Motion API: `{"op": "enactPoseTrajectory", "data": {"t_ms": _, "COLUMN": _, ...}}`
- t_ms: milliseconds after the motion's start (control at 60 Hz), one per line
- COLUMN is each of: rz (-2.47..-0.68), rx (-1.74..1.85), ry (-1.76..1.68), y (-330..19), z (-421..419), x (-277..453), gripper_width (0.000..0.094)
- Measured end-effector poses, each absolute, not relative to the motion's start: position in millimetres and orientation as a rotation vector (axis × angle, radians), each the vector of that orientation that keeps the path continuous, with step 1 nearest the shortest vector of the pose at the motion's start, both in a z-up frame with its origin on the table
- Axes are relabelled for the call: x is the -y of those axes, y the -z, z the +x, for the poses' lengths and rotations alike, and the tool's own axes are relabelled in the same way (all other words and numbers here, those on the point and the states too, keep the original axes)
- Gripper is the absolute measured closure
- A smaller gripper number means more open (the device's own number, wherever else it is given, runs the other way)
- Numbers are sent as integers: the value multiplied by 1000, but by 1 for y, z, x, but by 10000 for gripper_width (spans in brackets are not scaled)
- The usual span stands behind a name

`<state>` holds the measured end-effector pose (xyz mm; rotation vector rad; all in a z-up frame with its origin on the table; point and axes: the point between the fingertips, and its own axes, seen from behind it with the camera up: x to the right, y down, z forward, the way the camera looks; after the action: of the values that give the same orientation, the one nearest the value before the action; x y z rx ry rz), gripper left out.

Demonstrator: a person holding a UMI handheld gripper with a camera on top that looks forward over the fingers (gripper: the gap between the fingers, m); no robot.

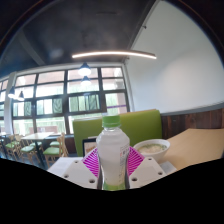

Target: Pour water

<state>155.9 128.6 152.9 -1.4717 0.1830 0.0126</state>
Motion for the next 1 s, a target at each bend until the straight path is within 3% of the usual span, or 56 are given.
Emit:
{"op": "enactPoseTrajectory", "data": {"t_ms": 17, "rz": -1494, "rx": -185, "ry": -9, "y": -143, "z": 159, "x": -132, "gripper_width": 636}}
{"op": "enactPoseTrajectory", "data": {"t_ms": 33, "rz": -1518, "rx": -187, "ry": 5, "y": -158, "z": 143, "x": -112, "gripper_width": 635}}
{"op": "enactPoseTrajectory", "data": {"t_ms": 150, "rz": -1592, "rx": -161, "ry": 27, "y": -119, "z": 148, "x": -121, "gripper_width": 636}}
{"op": "enactPoseTrajectory", "data": {"t_ms": 317, "rz": -1641, "rx": -133, "ry": 18, "y": -97, "z": 132, "x": -122, "gripper_width": 626}}
{"op": "enactPoseTrajectory", "data": {"t_ms": 667, "rz": -1627, "rx": -107, "ry": 23, "y": -98, "z": 126, "x": -119, "gripper_width": 591}}
{"op": "enactPoseTrajectory", "data": {"t_ms": 800, "rz": -1648, "rx": -91, "ry": -4, "y": -101, "z": 124, "x": -116, "gripper_width": 411}}
{"op": "enactPoseTrajectory", "data": {"t_ms": 900, "rz": -1660, "rx": -110, "ry": 7, "y": -108, "z": 134, "x": -106, "gripper_width": 81}}
{"op": "enactPoseTrajectory", "data": {"t_ms": 1000, "rz": -1631, "rx": -108, "ry": 51, "y": -128, "z": 143, "x": -82, "gripper_width": 125}}
